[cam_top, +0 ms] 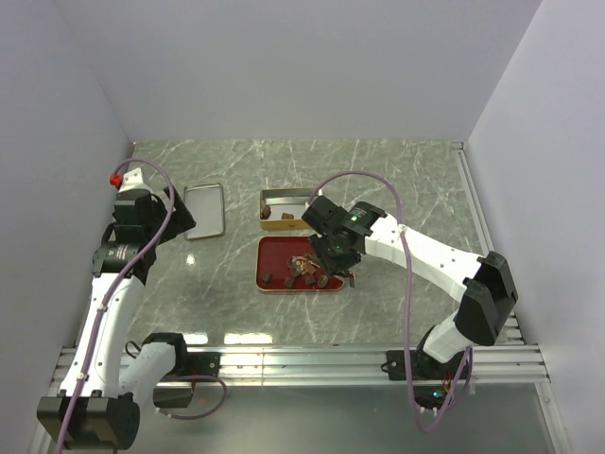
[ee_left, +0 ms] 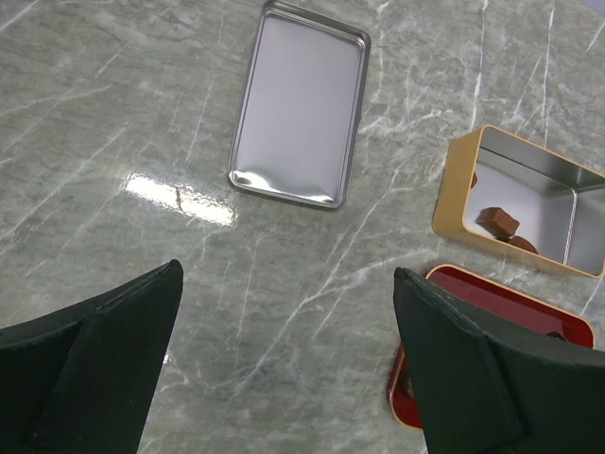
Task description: Pack the chocolate
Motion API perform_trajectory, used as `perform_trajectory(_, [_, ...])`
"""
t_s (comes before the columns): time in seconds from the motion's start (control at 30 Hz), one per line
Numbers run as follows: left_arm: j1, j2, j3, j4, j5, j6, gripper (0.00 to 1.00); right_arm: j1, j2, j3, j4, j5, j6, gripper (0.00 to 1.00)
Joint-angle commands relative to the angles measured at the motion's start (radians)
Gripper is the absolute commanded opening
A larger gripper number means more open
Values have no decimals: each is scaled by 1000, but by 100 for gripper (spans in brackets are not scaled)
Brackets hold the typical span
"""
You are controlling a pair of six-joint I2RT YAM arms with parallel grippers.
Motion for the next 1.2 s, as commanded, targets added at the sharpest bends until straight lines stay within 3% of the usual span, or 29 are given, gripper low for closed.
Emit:
perform_trajectory(0.0, [4, -22, -3, -3, -7, 2, 99, 5, -24, -7, -33, 16, 19, 48])
perform_trajectory(0.27, [4, -25, -4, -3, -10, 2, 99, 0, -42, 11, -52, -1, 27, 40])
perform_trajectory(0.63, [5, -23, -6, 3, -8, -3, 99, 2, -18, 179, -122, 42, 13, 38])
perform_trajectory(0.97, [4, -14, -3, 8, -5, 0, 100, -9, 4, 225, -145, 36, 5, 39])
perform_trajectory(1.17, [4, -11, -9, 11, -1, -4, 100, -9, -25, 182, -141, 13, -5, 47])
